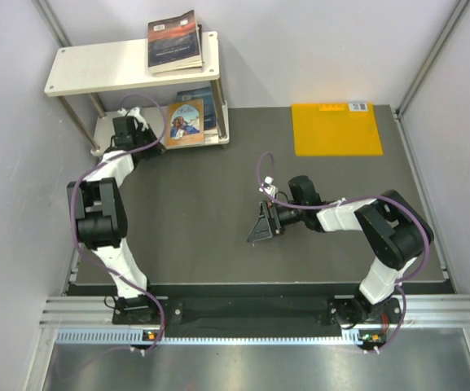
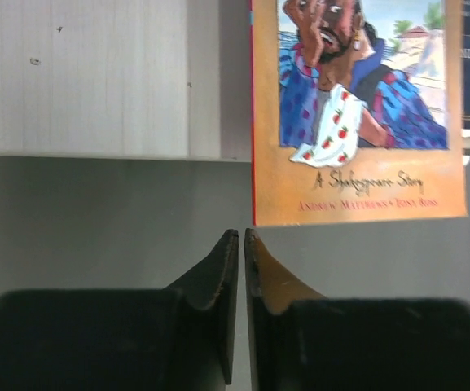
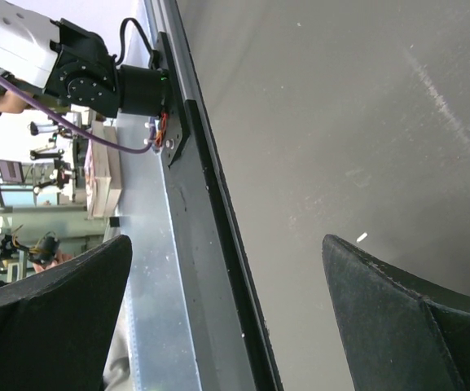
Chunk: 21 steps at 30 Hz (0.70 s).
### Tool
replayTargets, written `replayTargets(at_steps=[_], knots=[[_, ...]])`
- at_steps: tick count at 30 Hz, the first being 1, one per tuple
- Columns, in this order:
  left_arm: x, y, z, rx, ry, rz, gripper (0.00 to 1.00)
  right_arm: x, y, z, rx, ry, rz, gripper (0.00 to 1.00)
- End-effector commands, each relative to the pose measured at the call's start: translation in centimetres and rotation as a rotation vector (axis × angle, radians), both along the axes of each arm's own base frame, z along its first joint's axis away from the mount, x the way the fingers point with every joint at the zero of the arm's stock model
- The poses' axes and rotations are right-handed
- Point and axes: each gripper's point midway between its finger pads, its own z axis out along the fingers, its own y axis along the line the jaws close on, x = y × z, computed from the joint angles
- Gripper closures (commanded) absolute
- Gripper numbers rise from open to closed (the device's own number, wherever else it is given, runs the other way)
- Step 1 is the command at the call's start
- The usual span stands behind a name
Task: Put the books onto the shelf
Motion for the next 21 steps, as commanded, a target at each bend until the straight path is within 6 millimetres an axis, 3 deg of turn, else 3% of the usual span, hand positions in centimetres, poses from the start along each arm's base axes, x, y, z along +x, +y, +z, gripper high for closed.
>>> replayTargets(at_steps=[1, 11, 16, 21], knots=[[1.1, -0.1, 0.4, 0.05, 0.01, 0.004, 0.91, -0.5, 0.3, 0.0, 0.02, -0.038, 0.027, 0.0], [3.4, -0.7, 1.0, 0.082, -0.016, 0.004, 0.91, -0.5, 0.3, -0.2, 0.017, -0.035, 0.029, 0.0], [5.2, -1.6, 3.2, 0.141, -0.066, -0.011, 0.9, -0.7, 0.2, -0.3, 0.012, -0.031, 0.029, 0.0], [6.0, -2.5, 2.9, 0.153, -0.051, -0.043, 0.89, -0.6, 0.2, -0.4, 0.009, -0.028, 0.031, 0.0]])
